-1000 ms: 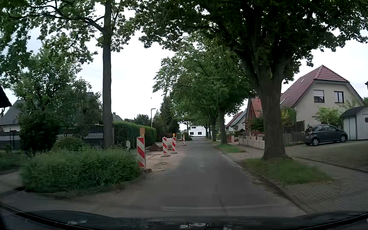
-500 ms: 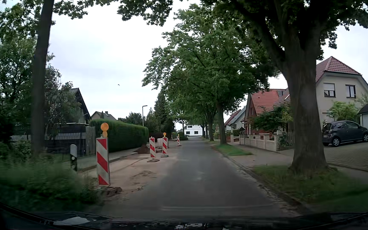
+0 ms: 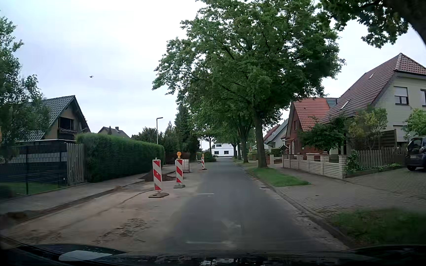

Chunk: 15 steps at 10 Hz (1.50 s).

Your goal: Follow the waypoints while adhering to traffic rules and regulations

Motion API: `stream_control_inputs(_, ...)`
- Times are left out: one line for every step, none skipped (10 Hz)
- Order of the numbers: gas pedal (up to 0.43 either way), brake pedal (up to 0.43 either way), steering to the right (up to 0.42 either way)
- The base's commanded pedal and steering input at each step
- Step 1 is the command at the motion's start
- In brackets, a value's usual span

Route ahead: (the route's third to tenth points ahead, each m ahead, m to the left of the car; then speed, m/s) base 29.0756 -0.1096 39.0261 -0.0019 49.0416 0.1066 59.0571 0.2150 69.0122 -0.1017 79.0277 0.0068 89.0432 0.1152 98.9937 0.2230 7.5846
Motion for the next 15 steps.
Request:
stream_control_inputs(0.157,0.0,-0.004)
stream_control_inputs(0.15,0.0,-0.004)
stream_control_inputs(0.138,0.0,-0.004)
stream_control_inputs(0.138,0.0,-0.004)
stream_control_inputs(0.138,0.0,-0.004)
stream_control_inputs(0.13,0.0,-0.004)
stream_control_inputs(0.13,0.0,-0.004)
stream_control_inputs(0.13,0.0,-0.004)
stream_control_inputs(0.13,0.0,-0.004)
stream_control_inputs(0.13,0.0,-0.004)
stream_control_inputs(0.13,0.0,-0.004)
stream_control_inputs(0.13,0.0,-0.004)
stream_control_inputs(0.13,0.0,-0.003)
stream_control_inputs(0.13,0.0,-0.003)
stream_control_inputs(0.13,0.0,-0.003)
